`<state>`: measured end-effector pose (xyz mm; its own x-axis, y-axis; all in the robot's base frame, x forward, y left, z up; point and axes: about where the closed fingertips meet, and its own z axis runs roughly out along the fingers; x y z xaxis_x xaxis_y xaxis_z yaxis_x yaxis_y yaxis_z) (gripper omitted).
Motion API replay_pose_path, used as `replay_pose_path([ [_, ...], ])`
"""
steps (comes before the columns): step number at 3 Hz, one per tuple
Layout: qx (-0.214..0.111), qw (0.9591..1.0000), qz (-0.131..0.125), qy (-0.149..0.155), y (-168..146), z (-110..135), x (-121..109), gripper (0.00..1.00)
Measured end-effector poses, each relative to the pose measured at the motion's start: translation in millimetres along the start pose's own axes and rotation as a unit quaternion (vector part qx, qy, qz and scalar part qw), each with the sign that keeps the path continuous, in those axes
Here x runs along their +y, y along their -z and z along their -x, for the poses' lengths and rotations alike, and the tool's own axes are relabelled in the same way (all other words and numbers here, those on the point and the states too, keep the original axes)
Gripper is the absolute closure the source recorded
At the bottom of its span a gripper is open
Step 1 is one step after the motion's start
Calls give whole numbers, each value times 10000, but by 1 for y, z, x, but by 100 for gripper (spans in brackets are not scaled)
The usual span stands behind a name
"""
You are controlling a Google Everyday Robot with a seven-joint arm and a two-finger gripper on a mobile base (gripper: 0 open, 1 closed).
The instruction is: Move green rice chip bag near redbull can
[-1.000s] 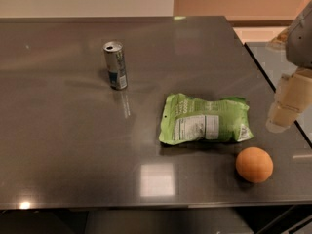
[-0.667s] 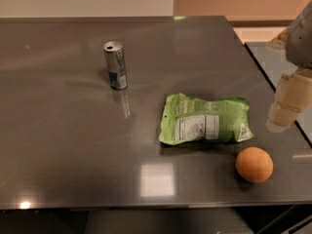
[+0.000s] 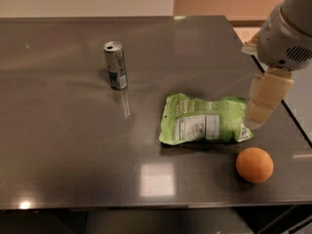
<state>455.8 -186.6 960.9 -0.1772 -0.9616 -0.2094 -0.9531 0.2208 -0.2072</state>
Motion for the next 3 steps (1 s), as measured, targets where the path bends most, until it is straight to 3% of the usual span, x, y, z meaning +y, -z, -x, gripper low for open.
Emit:
replay_pose_path([
  [3,123,9985,528,12,-78,22,19,0],
])
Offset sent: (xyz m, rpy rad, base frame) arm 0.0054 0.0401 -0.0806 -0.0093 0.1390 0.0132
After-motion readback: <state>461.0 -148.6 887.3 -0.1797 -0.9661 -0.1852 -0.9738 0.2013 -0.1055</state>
